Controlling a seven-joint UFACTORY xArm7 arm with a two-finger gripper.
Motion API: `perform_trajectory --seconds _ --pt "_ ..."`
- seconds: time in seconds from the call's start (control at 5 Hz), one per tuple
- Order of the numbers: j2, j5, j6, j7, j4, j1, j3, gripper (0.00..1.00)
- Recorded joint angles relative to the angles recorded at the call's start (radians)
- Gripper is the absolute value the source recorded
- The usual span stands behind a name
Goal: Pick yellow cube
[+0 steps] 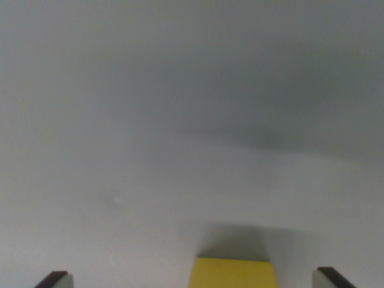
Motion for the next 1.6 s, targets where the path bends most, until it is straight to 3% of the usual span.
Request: perform_trajectory --seconds 0.2,0.4,0.6,0.8,1.0,1.2,1.4,1.6 --pt "0.000 0.0000 0.000 0.000 0.000 0.0000 0.000 0.00" --pt "0.011 0.0041 -0.038 -0.016 -0.031 -0.0003 -0.005 0.00" --pt "0.011 0.0041 -0.038 -0.016 -0.031 -0.0003 -0.005 0.00" --pt "0.020 0.0079 -0.073 -0.031 -0.059 -0.0006 -0.009 0.00" --pt "0.020 0.0079 -0.073 -0.031 -0.059 -0.0006 -0.009 0.00" --pt "0.029 0.0111 -0.103 -0.044 -0.083 -0.0008 -0.013 0.00" --pt "0.029 0.0111 -0.103 -0.044 -0.083 -0.0008 -0.013 0.00" --pt "0.036 0.0140 -0.130 -0.056 -0.106 -0.0010 -0.017 0.00"
